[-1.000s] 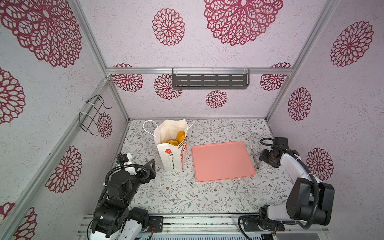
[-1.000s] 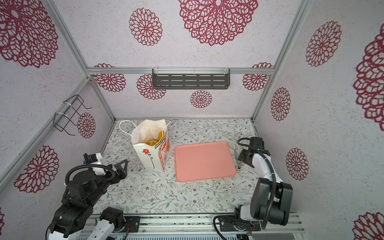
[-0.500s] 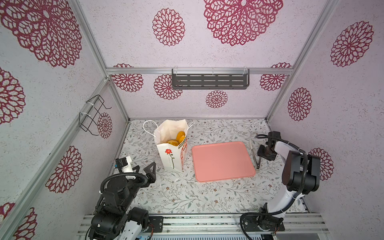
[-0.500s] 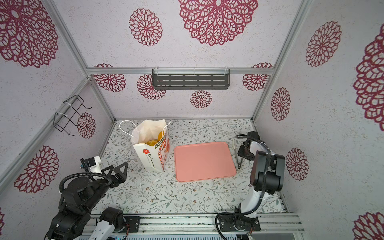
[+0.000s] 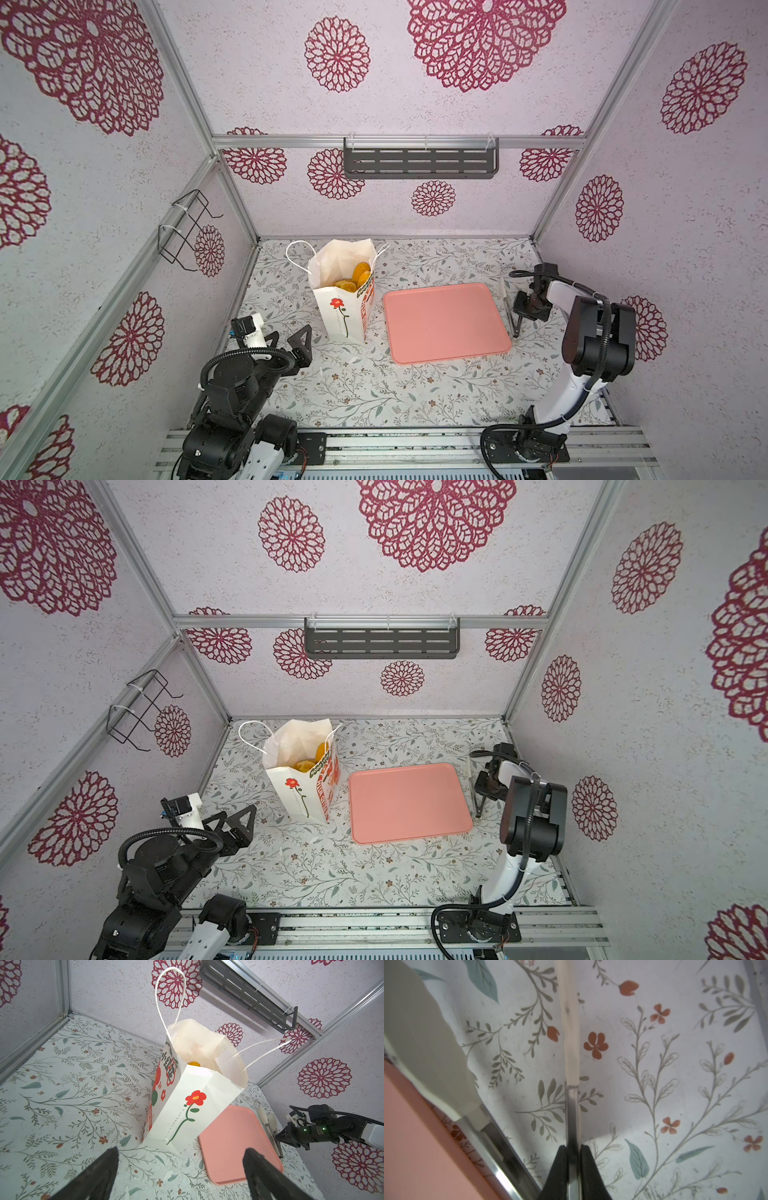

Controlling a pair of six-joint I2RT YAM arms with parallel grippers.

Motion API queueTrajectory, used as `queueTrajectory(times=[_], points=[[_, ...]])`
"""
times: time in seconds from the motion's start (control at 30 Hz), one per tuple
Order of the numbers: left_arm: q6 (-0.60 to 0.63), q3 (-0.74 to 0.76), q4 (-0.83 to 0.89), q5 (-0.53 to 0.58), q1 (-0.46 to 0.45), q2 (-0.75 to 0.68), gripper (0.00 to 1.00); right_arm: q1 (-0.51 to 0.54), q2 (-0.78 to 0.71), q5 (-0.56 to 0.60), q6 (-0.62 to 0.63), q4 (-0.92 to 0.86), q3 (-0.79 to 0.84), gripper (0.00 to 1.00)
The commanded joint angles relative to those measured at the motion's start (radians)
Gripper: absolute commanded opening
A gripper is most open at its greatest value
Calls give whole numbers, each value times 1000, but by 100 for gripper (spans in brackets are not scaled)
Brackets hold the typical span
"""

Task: Take the fake bread out of the paper bag
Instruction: 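Lower the right gripper onto the silver tongs while the left gripper rises toward the bag, then close the right gripper on the tongs handle and lift them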

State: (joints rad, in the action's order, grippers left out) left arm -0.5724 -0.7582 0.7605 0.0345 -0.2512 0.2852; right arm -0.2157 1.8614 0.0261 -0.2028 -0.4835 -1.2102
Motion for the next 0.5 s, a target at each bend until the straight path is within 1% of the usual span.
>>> queueTrajectory(times=[0.0,0.1,0.33,0.47], points=[[11,8,-25,1,-5,-11,97,-5,28,12,19,-17,-74,10],[11,9,-25,6,-5,-11,97,-5,57,26,29,-31,-134,8],[7,14,-27,22,-4,-5,97,-5,141,71,59,-53,-294,7],[9,17,-30,31,-5,2,97,-5,210,67,55,-72,-411,7]])
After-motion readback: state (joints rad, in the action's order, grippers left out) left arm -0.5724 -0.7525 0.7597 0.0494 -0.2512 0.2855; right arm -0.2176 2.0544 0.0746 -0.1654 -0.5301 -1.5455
